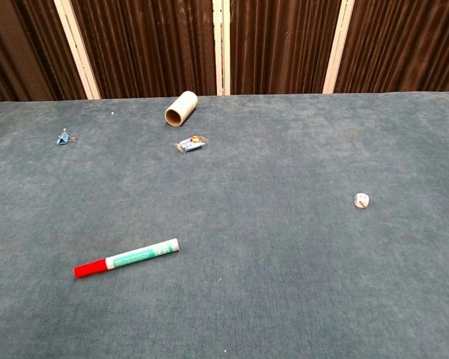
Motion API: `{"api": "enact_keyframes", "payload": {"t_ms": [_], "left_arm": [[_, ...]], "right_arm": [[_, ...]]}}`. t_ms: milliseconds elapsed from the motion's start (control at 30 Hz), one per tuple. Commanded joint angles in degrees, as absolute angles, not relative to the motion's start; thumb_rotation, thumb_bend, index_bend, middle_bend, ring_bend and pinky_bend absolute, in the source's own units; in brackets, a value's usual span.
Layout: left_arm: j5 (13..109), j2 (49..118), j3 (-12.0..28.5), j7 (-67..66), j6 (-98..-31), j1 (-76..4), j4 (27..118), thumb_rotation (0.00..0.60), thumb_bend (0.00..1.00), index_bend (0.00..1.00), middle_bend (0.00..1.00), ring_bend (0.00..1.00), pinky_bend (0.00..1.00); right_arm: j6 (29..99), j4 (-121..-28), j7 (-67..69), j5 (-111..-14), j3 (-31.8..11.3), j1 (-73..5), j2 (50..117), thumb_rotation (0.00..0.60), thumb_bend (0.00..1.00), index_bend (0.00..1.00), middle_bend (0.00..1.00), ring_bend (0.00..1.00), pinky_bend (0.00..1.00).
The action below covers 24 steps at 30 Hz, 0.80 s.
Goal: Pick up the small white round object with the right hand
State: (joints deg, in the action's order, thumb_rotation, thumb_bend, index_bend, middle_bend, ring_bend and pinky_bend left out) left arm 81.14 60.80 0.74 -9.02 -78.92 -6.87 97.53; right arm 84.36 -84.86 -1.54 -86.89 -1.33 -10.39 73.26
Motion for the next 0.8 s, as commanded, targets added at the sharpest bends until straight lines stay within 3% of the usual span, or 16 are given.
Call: {"api": "enact_keyframes", "payload": {"t_ms": [33,467,800], "left_arm": [[81.18,60.78,0.73,-8.89,-78.97,-6.83,97.5,0.6,0.07,0.0,0.0,0.0,0.0],[80.68,60.52,0.75,-7.17,-79.4,-6.18,96.34,0.6,0.07,0.0,0.0,0.0,0.0],[79.79,60.06,1.14,-5.09,-79.19,-5.93,95.33,0.6,0.07,0.0,0.0,0.0,0.0]], "right_arm": [[84.21,-84.84,-1.55,-86.95,-1.45,-10.4,73.31,0.6,0.18,0.05,0.0,0.0,0.0],[81.51,-86.59,-2.45,-87.15,-3.04,-12.29,74.47,0.6,0.18,0.06,0.0,0.0,0.0],[70.24,-87.23,-10.58,-77.18,-10.92,-21.59,82.63,0.6,0.19,0.26,0.02,0.0,0.0]]}}
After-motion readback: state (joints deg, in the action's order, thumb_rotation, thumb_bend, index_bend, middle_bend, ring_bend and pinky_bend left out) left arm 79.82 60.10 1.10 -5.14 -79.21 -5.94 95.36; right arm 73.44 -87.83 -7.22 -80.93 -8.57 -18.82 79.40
